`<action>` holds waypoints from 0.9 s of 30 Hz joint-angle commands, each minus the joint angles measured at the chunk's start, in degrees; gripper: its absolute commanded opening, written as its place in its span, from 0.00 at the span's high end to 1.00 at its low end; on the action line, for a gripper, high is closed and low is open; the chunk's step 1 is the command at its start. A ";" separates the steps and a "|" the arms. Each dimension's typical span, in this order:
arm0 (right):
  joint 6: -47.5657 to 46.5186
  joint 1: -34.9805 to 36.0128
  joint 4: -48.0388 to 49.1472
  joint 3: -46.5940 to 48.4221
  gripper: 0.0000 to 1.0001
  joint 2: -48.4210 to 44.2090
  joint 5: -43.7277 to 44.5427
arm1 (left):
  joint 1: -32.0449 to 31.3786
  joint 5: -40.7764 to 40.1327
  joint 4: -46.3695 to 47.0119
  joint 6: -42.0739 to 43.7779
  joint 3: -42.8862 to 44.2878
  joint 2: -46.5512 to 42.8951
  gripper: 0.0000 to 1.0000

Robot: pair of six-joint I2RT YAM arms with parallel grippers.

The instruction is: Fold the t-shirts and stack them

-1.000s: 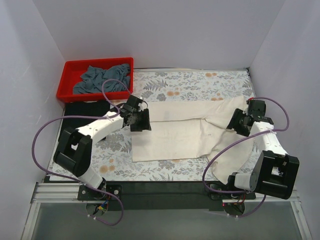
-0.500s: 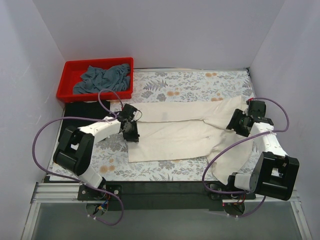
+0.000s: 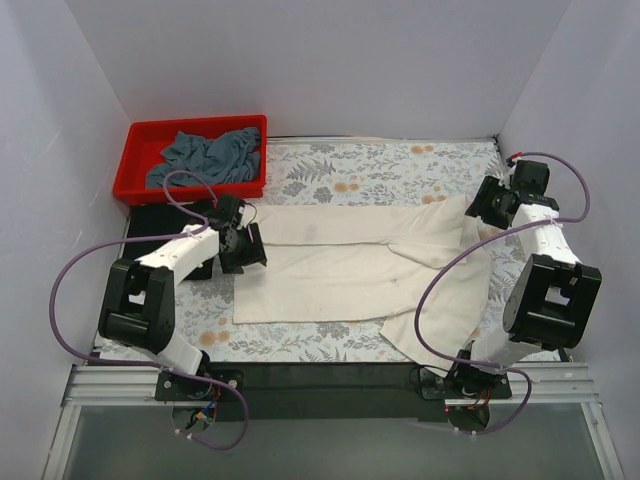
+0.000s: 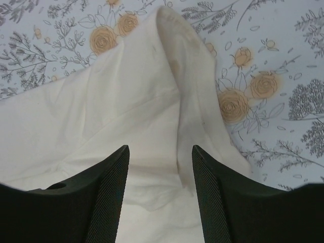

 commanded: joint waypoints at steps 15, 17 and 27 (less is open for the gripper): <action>-1.12 -5.66 16.98 -0.35 0.54 13.28 -18.44 | 7.88 7.21 16.08 -8.12 12.81 8.52 0.34; -1.20 -6.02 17.60 0.26 0.54 14.25 -18.00 | 8.32 7.04 16.17 -8.38 13.60 10.54 0.35; -1.81 -6.46 18.66 1.41 0.54 18.47 -21.43 | 9.11 5.98 13.46 -11.37 10.01 8.54 0.37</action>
